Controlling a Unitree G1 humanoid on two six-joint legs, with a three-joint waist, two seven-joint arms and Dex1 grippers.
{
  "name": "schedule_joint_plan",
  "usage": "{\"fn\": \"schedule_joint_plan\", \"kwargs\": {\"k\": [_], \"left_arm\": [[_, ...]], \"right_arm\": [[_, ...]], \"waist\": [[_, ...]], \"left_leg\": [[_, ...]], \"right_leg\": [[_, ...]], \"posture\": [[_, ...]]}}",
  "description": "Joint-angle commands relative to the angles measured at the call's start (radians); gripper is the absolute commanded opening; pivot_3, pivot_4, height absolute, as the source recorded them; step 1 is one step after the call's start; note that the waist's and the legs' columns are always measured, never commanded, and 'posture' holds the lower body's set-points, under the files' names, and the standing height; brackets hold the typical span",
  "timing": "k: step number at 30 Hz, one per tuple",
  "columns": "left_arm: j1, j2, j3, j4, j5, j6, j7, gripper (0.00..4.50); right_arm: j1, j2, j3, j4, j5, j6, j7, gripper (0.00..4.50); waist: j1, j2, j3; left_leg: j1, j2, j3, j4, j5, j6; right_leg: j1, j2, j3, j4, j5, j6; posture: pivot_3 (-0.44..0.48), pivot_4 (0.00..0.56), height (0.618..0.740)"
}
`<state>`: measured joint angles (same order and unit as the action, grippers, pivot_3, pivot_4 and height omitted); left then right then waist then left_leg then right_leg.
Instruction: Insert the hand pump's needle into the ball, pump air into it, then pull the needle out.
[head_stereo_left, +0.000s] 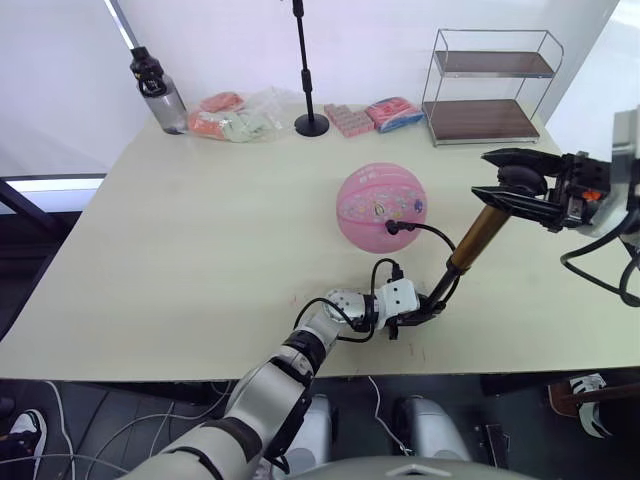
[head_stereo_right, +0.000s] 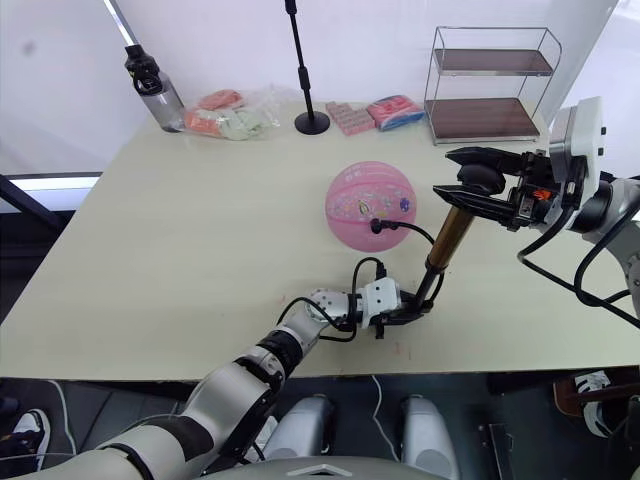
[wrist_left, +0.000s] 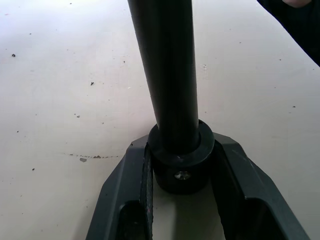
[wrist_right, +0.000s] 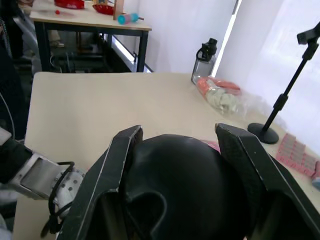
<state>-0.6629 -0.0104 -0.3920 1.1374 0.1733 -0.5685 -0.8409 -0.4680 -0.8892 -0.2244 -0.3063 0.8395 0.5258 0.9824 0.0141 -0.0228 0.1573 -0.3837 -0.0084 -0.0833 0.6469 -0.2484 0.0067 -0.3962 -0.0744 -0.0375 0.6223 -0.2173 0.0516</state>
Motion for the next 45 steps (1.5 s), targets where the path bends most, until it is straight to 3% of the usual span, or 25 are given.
{"fn": "schedule_joint_plan", "kwargs": {"k": [1, 4, 9, 16, 21, 27, 35, 45], "left_arm": [[0.067, 0.055, -0.036, 0.112, 0.079, 0.072, 0.006, 1.1], [0.067, 0.055, -0.036, 0.111, 0.08, 0.072, 0.005, 1.1], [0.065, 0.055, -0.034, 0.112, 0.078, 0.074, 0.011, 1.1], [0.068, 0.063, -0.033, 0.11, 0.077, 0.074, 0.013, 1.1], [0.069, 0.063, -0.033, 0.11, 0.077, 0.073, 0.013, 1.1], [0.071, 0.065, -0.033, 0.109, 0.077, 0.073, 0.012, 1.1], [0.073, 0.069, -0.035, 0.107, 0.078, 0.071, 0.003, 1.1], [0.075, 0.069, -0.036, 0.104, 0.077, 0.073, -0.002, 1.1]], "right_arm": [[-0.011, -0.012, -0.083, -0.038, 0.012, -0.014, -0.021, 1.83], [0.111, 0.0, 0.039, -0.014, -0.16, -0.121, 0.031, 1.83], [0.239, 0.141, 0.18, 0.134, -0.366, -0.363, 0.003, 1.83], [0.323, 0.275, 0.314, 0.312, -0.503, -0.565, 0.021, 1.83], [0.339, 0.298, 0.344, 0.362, -0.548, -0.615, 0.026, 1.83], [0.289, 0.275, 0.264, 0.238, -0.434, -0.579, 0.039, 1.83], [0.152, 0.14, 0.075, 0.057, -0.197, -0.324, 0.033, 1.83], [0.001, -0.038, -0.108, -0.006, 0.038, -0.06, 0.023, 1.83]], "waist": [[0.0, 0.0, 0.0], [0.0, 0.0, 0.0], [-0.002, -0.011, -0.008], [-0.007, -0.013, -0.015], [-0.007, -0.011, -0.018], [-0.005, -0.01, -0.019], [0.001, 0.003, -0.005], [0.0, 0.0, 0.001]], "left_leg": [[0.0, 0.0, 0.0, 0.0, 0.0, 0.0], [0.0, 0.0, 0.001, 0.0, 0.0, 0.0], [0.003, 0.001, 0.001, -0.001, 0.0, 0.0], [0.006, 0.007, 0.0, 0.0, -0.003, -0.005], [0.007, 0.01, 0.0, -0.001, -0.003, -0.005], [0.007, 0.011, 0.0, -0.001, -0.003, -0.005], [0.001, 0.007, 0.003, -0.001, 0.0, -0.001], [0.001, 0.004, 0.003, -0.001, -0.002, -0.003]], "right_leg": [[0.0, 0.0, 0.0, 0.0, 0.0, 0.0], [0.0, 0.0, 0.0, 0.0, 0.001, 0.001], [0.003, 0.001, -0.001, 0.0, 0.0, 0.0], [0.004, 0.002, 0.0, 0.0, 0.0, 0.0], [0.004, 0.003, -0.002, 0.0, 0.0, 0.0], [0.003, 0.004, -0.004, 0.0, 0.0, 0.0], [0.0, 0.003, -0.004, 0.0, 0.0, 0.0], [0.0, 0.0, -0.004, -0.001, 0.0, 0.0]], "posture": [[0.0, 0.15, 0.74], [0.0, 0.15, 0.74], [0.0, 0.15, 0.74], [0.0, 0.15, 0.74], [0.0, 0.15, 0.74], [0.0, 0.15, 0.74], [0.0, 0.15, 0.74], [0.0, 0.15, 0.74]]}}
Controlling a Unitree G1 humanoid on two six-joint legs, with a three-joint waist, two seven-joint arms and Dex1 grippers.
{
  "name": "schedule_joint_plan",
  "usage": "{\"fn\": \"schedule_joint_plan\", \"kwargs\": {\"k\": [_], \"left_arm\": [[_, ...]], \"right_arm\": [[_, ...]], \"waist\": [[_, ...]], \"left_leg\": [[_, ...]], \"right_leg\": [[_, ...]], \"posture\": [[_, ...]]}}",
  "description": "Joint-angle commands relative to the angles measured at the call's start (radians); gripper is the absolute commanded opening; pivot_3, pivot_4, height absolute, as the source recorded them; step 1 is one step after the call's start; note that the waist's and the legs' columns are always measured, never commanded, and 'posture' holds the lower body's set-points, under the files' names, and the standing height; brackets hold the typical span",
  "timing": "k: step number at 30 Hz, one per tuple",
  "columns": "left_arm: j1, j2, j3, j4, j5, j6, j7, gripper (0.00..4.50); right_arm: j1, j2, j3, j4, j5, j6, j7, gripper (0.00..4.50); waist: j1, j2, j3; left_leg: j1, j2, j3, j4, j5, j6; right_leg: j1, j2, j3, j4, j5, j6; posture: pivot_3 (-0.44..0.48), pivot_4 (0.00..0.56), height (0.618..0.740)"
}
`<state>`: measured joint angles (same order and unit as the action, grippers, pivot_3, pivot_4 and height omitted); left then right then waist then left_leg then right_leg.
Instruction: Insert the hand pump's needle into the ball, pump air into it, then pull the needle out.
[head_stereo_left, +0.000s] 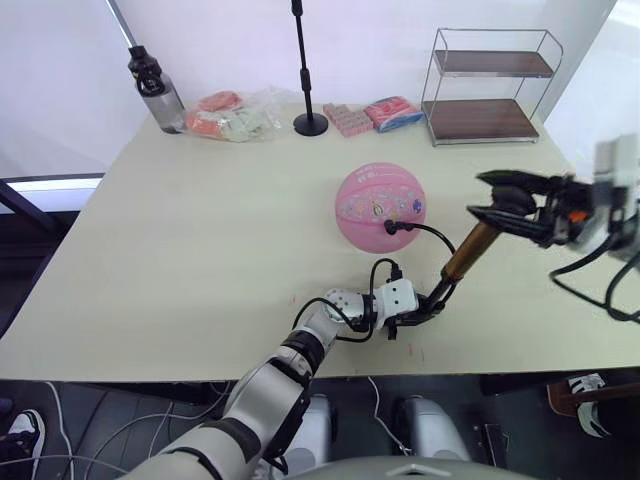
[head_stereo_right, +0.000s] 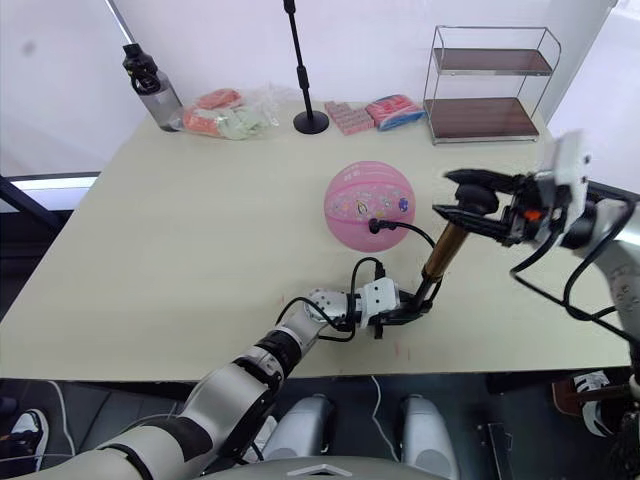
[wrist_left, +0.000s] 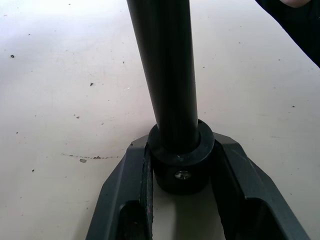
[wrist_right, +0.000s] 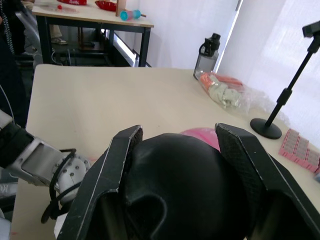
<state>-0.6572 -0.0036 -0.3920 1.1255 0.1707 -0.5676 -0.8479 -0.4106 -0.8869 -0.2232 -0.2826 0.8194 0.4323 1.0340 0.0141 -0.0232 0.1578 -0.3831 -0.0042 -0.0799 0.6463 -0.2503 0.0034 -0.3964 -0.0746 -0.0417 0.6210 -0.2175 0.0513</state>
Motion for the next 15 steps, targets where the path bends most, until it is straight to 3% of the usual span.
{"fn": "schedule_joint_plan", "kwargs": {"k": [1, 8, 15], "left_arm": [[0.069, 0.062, -0.035, 0.116, 0.08, 0.072, 0.005, 1.1], [0.071, 0.06, -0.032, 0.112, 0.075, 0.076, 0.006, 1.1], [0.065, 0.061, -0.031, 0.11, 0.074, 0.079, 0.009, 1.1]], "right_arm": [[-0.068, -0.047, -0.115, -0.033, 0.072, 0.05, -0.033, 1.83], [-0.002, -0.045, -0.071, -0.052, 0.003, 0.036, 0.008, 1.83], [0.171, 0.105, 0.058, 0.009, -0.181, -0.145, 0.0, 1.83]], "waist": [[0.0, -0.001, 0.001], [0.001, 0.001, 0.002], [-0.002, -0.005, -0.003]], "left_leg": [[0.0, 0.0, 0.0, 0.0, 0.0, 0.0], [-0.001, -0.001, 0.0, 0.0, 0.001, 0.002], [0.001, 0.0, 0.001, -0.001, 0.001, 0.002]], "right_leg": [[0.0, 0.0, 0.0, 0.0, 0.0, 0.0], [-0.001, -0.001, 0.0, 0.0, 0.0, 0.0], [0.001, -0.001, -0.001, 0.0, 0.0, 0.0]], "posture": [[0.0, 0.15, 0.74], [0.0, 0.15, 0.74], [0.0, 0.15, 0.74]]}}
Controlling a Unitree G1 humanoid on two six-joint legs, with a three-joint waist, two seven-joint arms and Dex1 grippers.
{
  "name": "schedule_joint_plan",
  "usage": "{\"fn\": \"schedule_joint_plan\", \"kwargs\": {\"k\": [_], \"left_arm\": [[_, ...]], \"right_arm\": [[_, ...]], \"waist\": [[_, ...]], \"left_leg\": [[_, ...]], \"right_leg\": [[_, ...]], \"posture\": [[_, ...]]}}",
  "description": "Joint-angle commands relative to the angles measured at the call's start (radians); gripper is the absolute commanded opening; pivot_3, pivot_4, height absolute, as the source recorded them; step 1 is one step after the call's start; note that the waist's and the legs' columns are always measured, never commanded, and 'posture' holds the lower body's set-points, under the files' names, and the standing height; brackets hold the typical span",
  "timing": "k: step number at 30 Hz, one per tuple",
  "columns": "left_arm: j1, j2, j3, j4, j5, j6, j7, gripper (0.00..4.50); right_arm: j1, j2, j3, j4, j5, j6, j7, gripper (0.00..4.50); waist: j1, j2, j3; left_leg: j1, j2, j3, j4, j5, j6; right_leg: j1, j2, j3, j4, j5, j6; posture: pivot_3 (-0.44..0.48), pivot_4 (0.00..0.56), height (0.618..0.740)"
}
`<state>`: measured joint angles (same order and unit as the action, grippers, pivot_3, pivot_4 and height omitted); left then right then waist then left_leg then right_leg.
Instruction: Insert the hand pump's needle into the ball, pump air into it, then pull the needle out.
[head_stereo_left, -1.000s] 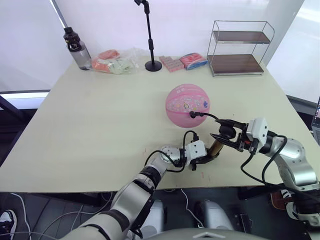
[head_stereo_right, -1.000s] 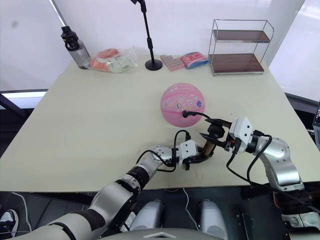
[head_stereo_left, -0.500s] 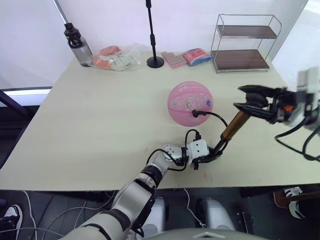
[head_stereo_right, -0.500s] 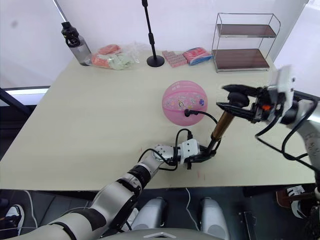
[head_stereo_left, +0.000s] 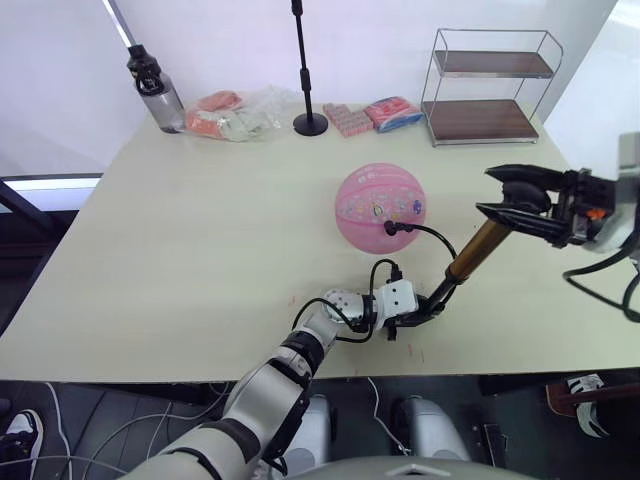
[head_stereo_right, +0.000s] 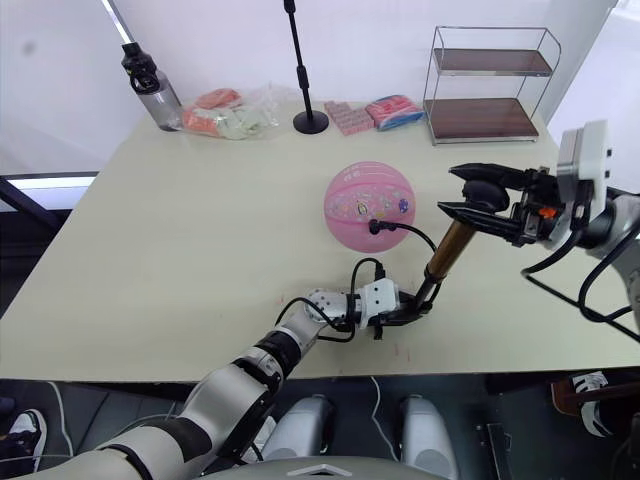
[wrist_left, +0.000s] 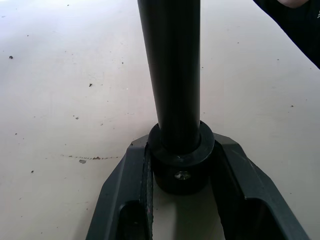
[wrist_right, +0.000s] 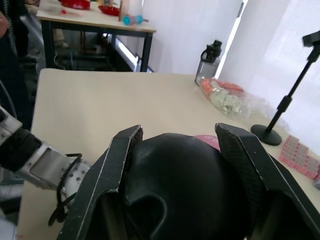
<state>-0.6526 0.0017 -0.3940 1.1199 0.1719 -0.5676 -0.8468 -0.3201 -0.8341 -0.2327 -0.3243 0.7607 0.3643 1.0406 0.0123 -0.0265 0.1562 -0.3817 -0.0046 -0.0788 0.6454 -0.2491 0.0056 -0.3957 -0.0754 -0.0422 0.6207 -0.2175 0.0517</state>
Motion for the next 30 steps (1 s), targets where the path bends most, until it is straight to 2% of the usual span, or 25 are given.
{"fn": "schedule_joint_plan", "kwargs": {"k": [1, 6, 16, 22, 30], "left_arm": [[0.06, 0.056, -0.029, 0.115, 0.073, 0.078, 0.008, 1.1], [0.066, 0.059, -0.03, 0.113, 0.074, 0.077, 0.006, 1.1], [0.06, 0.062, -0.027, 0.112, 0.071, 0.08, 0.006, 1.1], [0.061, 0.06, -0.027, 0.115, 0.07, 0.079, 0.002, 1.1], [0.06, 0.059, -0.025, 0.117, 0.068, 0.079, -0.009, 1.1]], "right_arm": [[0.109, 0.071, 0.093, 0.069, -0.162, -0.113, -0.007, 1.83], [0.196, 0.176, 0.192, 0.209, -0.293, -0.257, -0.008, 1.83], [0.273, 0.242, 0.28, 0.339, -0.409, -0.387, -0.021, 1.83], [0.261, 0.226, 0.238, 0.257, -0.353, -0.347, -0.033, 1.83], [0.091, 0.108, 0.082, 0.084, -0.169, -0.168, -0.049, 1.83]], "waist": [[0.0, -0.005, -0.004], [-0.001, -0.01, -0.009], [0.002, -0.012, -0.014], [0.001, -0.013, -0.017], [0.003, 0.001, -0.004]], "left_leg": [[0.0, 0.0, 0.0, -0.001, 0.0, 0.0], [0.004, 0.006, 0.0, -0.002, -0.001, -0.001], [0.004, 0.007, -0.002, -0.003, -0.003, -0.005], [0.004, 0.007, -0.002, -0.003, -0.004, -0.006], [0.001, 0.005, 0.0, -0.003, -0.001, -0.002]], "right_leg": [[0.0, 0.0, 0.0, 0.0, 0.0, 0.0], [0.002, 0.003, 0.0, 0.0, 0.0, 0.0], [0.002, 0.005, -0.001, 0.0, 0.0, -0.001], [0.002, 0.005, -0.001, 0.0, 0.0, -0.001], [-0.001, 0.004, -0.001, -0.001, 0.0, -0.001]], "posture": [[0.0, 0.15, 0.74], [0.0, 0.15, 0.74], [0.0, 0.15, 0.74], [0.0, 0.15, 0.74], [0.0, 0.15, 0.74]]}}
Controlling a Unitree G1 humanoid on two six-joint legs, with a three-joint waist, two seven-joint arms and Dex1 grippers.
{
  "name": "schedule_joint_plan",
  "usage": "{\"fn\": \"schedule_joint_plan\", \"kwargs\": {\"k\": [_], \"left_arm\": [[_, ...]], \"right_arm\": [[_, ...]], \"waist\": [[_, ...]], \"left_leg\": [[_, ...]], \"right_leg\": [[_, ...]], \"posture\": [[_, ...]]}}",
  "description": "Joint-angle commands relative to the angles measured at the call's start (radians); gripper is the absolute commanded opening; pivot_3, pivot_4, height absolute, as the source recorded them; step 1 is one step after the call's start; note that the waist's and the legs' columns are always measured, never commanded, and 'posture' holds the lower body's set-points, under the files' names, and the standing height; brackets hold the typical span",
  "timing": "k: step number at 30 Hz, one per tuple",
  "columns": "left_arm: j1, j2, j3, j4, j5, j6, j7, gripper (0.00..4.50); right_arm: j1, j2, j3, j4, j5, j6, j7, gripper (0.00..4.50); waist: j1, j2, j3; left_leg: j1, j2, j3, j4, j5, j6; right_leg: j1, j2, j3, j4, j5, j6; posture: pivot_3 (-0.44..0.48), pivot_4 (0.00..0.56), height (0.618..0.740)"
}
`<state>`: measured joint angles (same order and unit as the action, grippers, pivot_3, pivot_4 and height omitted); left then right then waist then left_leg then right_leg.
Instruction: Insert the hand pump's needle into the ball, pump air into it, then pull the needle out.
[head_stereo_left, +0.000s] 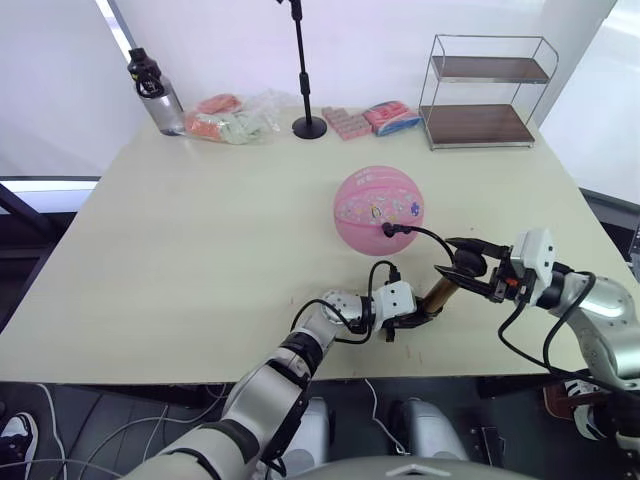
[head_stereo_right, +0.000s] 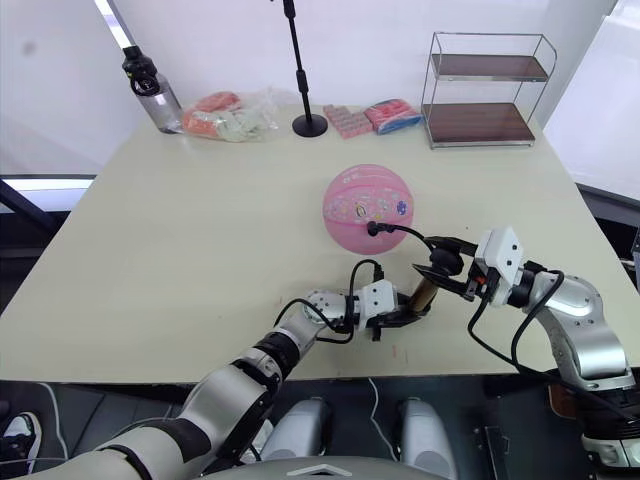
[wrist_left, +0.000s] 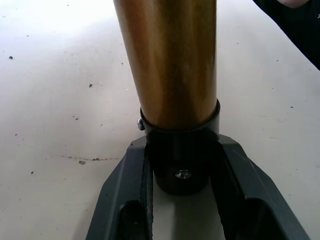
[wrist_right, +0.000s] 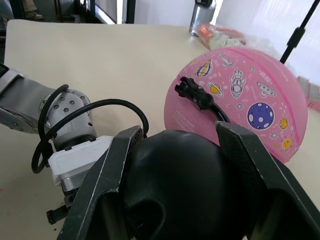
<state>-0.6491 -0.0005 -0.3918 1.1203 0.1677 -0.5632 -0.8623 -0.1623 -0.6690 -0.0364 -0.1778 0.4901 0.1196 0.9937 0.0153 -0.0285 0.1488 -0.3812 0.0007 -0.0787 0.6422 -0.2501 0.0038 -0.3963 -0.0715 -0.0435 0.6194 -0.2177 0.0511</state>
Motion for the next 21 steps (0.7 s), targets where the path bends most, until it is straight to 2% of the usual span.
{"fn": "schedule_joint_plan", "kwargs": {"k": [1, 7, 15, 18, 21], "left_arm": [[0.057, 0.061, -0.028, 0.117, 0.072, 0.075, 0.006, 1.1], [0.057, 0.059, -0.028, 0.116, 0.072, 0.077, 0.004, 1.1], [0.055, 0.06, -0.027, 0.116, 0.073, 0.076, -0.003, 1.1], [0.052, 0.061, -0.027, 0.116, 0.073, 0.075, -0.005, 1.1], [0.05, 0.059, -0.026, 0.115, 0.072, 0.075, -0.008, 1.1]], "right_arm": [[-0.087, -0.072, -0.132, -0.076, 0.126, 0.102, -0.003, 1.83], [-0.185, -0.155, -0.234, -0.139, 0.259, 0.232, -0.011, 1.83], [-0.349, -0.24, -0.333, -0.141, 0.375, 0.351, -0.047, 1.83], [-0.381, -0.232, -0.338, -0.153, 0.406, 0.385, -0.07, 1.83], [-0.333, -0.21, -0.307, -0.176, 0.387, 0.388, -0.059, 1.83]], "waist": [[0.0, 0.005, 0.005], [0.0, 0.003, 0.009], [-0.001, 0.004, 0.01], [-0.001, 0.005, 0.012], [-0.001, 0.007, 0.014]], "left_leg": [[-0.001, -0.001, 0.0, 0.0, 0.0, 0.0], [-0.002, -0.005, 0.0, 0.0, 0.0, 0.0], [-0.001, -0.005, 0.0, 0.001, 0.0, 0.0], [-0.002, -0.005, 0.0, 0.001, 0.0, 0.0], [-0.003, -0.006, 0.0, 0.001, 0.0, 0.0]], "right_leg": [[0.0, -0.001, 0.0, 0.0, 0.0, 0.0], [-0.001, -0.002, 0.001, -0.001, 0.001, 0.001], [-0.001, -0.002, 0.001, 0.0, 0.0, 0.0], [-0.002, -0.002, 0.0, 0.0, 0.0, 0.001], [-0.002, -0.002, 0.001, 0.0, 0.002, 0.004]], "posture": [[0.0, 0.15, 0.74], [0.0, 0.15, 0.74], [0.0, 0.15, 0.74], [0.0, 0.15, 0.74], [0.0, 0.15, 0.74]]}}
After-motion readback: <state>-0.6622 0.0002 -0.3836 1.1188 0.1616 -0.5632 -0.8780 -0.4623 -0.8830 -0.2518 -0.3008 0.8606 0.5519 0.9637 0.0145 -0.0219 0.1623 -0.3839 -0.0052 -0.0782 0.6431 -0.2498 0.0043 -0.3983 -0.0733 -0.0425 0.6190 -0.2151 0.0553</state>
